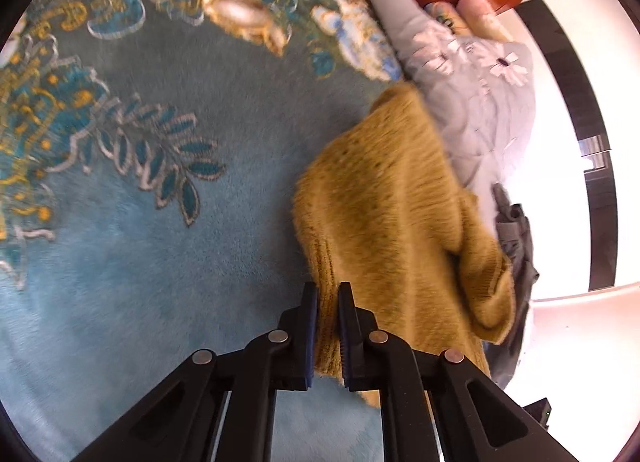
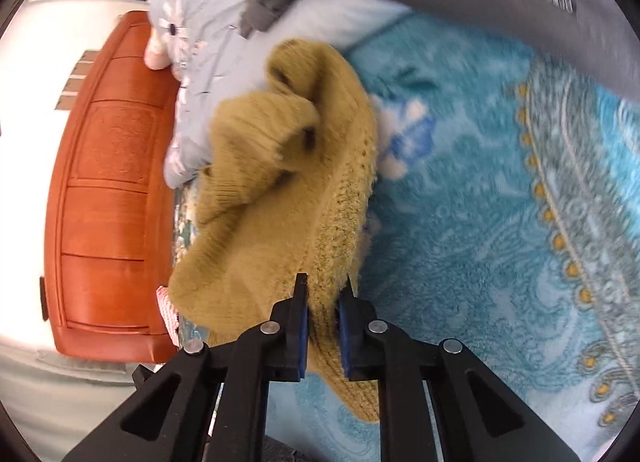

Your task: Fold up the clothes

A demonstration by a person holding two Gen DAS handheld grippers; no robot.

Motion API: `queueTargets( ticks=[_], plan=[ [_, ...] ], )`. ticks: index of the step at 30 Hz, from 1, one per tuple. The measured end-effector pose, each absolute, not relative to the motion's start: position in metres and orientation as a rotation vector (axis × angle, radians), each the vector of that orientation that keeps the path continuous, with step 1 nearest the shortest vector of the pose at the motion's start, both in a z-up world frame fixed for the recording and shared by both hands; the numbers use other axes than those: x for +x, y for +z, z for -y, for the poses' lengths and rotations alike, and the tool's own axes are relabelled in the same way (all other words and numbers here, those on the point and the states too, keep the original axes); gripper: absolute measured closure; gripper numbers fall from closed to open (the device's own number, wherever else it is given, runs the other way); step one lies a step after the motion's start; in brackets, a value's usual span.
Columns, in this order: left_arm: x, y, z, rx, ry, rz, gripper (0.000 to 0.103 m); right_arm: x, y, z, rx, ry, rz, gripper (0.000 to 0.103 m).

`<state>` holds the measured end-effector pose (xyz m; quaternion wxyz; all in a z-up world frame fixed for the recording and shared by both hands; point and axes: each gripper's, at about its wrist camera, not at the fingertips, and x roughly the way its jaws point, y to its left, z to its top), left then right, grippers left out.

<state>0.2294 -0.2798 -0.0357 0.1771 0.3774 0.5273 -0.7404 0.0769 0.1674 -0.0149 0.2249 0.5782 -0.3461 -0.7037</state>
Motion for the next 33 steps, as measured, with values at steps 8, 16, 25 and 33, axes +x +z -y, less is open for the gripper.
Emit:
queueTargets(
  ticks=[8,16,25,33],
  plan=[
    [0.286,-0.024,0.282,1.008,-2.108,-1.525,0.093,0.099,-0.003,-0.188,1.579,-1.942,0.901,0.094],
    [0.330,-0.021,0.266,0.974,-2.135,-1.523,0.094,0.133,-0.002,-0.203,1.546,-1.909,0.910,0.095],
    [0.360,-0.051,0.274,1.002,-2.050,-1.584,0.101,0.152,-0.034,-0.221,1.663,-1.886,0.926,0.094],
    [0.349,-0.056,0.279,1.046,-2.098,-1.522,0.095,0.151,-0.046,-0.224,1.695,-1.887,0.899,0.091]
  ],
)
